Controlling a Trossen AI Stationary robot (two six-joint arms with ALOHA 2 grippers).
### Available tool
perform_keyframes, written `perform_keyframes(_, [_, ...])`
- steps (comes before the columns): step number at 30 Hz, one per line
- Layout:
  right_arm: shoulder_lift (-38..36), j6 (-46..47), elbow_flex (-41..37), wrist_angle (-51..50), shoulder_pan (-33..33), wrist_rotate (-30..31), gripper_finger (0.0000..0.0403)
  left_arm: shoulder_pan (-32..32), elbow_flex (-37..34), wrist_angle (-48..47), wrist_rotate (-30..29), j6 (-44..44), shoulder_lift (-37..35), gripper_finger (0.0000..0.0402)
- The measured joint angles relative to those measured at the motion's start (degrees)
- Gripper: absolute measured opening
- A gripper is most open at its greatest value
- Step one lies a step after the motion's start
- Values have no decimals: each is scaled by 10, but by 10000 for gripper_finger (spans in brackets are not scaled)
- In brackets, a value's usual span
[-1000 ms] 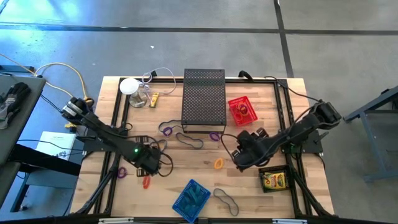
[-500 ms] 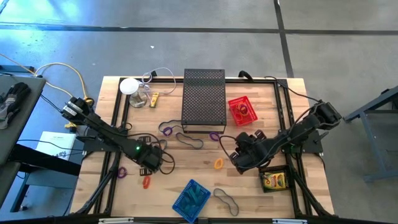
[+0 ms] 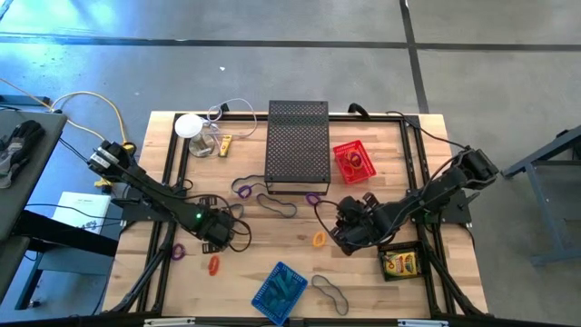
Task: Pick & Place Office Desk Supplies
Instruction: Put the blue rubber band into the blue bin
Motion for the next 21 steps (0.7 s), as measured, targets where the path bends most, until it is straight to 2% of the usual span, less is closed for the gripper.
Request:
perform_keyframes(4, [0, -12, 0, 12, 0, 1, 158, 0, -5, 2, 0, 0, 1, 150])
perform_keyframes(7, [0, -15, 0, 13, 0, 2, 158, 0, -6, 12, 0, 8, 1, 131])
perform_keyframes(15, [0, -15, 0, 13, 0, 28, 158, -1, -4, 23, -30, 10, 1, 13])
perform_keyframes(21, [4, -15, 0, 20, 0, 45, 158, -1, 47, -46, -84, 5, 2, 3])
